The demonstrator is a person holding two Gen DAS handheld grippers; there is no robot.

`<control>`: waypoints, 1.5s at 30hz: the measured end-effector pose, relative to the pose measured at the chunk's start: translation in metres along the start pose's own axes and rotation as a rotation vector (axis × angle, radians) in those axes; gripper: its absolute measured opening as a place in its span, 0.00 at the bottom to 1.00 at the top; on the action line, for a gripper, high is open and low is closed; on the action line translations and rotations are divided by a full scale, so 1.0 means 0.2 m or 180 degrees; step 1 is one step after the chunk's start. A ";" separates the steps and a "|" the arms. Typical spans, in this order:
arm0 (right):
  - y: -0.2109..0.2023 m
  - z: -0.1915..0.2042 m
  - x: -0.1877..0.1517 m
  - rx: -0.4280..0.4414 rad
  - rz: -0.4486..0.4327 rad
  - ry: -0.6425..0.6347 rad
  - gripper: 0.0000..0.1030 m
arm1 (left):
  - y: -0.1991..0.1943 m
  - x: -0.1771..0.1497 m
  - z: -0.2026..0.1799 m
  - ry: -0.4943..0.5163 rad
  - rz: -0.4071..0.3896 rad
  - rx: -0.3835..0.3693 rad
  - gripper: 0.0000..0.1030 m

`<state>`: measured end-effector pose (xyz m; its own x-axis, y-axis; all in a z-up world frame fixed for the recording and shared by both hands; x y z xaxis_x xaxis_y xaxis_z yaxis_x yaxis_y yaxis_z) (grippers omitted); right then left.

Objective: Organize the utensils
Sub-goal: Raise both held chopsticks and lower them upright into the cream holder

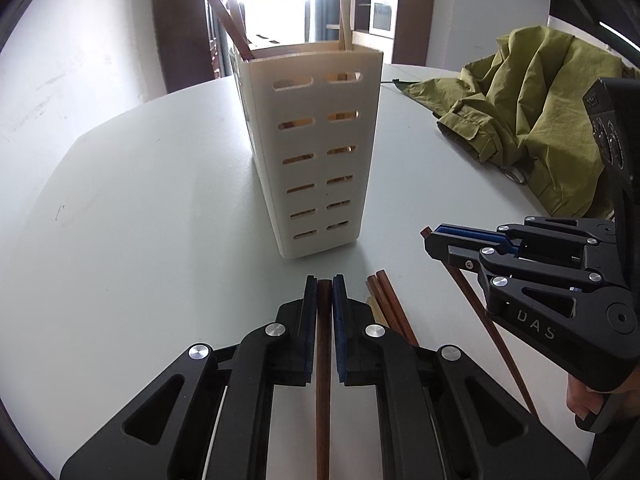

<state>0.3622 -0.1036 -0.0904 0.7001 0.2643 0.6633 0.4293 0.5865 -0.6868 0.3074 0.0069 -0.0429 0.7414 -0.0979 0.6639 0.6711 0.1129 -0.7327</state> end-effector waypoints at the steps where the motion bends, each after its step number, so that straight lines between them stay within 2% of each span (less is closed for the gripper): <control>1: -0.01 0.01 0.01 0.0000 -0.0025 -0.0025 0.07 | -0.03 0.02 0.00 -0.0015 -0.0046 -0.0007 0.07; 12: -0.20 0.12 0.16 0.0038 -0.0371 -0.0216 0.07 | -0.29 0.19 0.05 -0.0173 -0.0465 -0.0061 0.07; 26: -0.37 0.22 0.32 0.0154 -0.0768 -0.0319 0.07 | -0.47 0.34 0.14 -0.0334 -0.0840 -0.0038 0.07; 33: -0.48 0.26 0.41 0.0199 -0.1092 -0.0391 0.07 | -0.55 0.41 0.16 -0.0377 -0.1041 -0.0021 0.07; 45: -0.63 0.30 0.55 0.0385 -0.1720 -0.0475 0.07 | -0.75 0.56 0.20 -0.0524 -0.1539 -0.0031 0.07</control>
<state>0.3510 -0.1021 0.0878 0.3075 0.0027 0.9515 0.6293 0.7495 -0.2055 0.2905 0.0178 0.1467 0.3362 0.0204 0.9416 0.9379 0.0837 -0.3367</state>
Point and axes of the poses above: each gripper's, at about its wrist camera, not at the fingertips, and y roughly the way its jaws point, z to its left, x to its top, the point moved 8 cm from there along y, roughly the way its jaws point, and after that the axes turned 11 degrees about x, right-handed, at the moved point
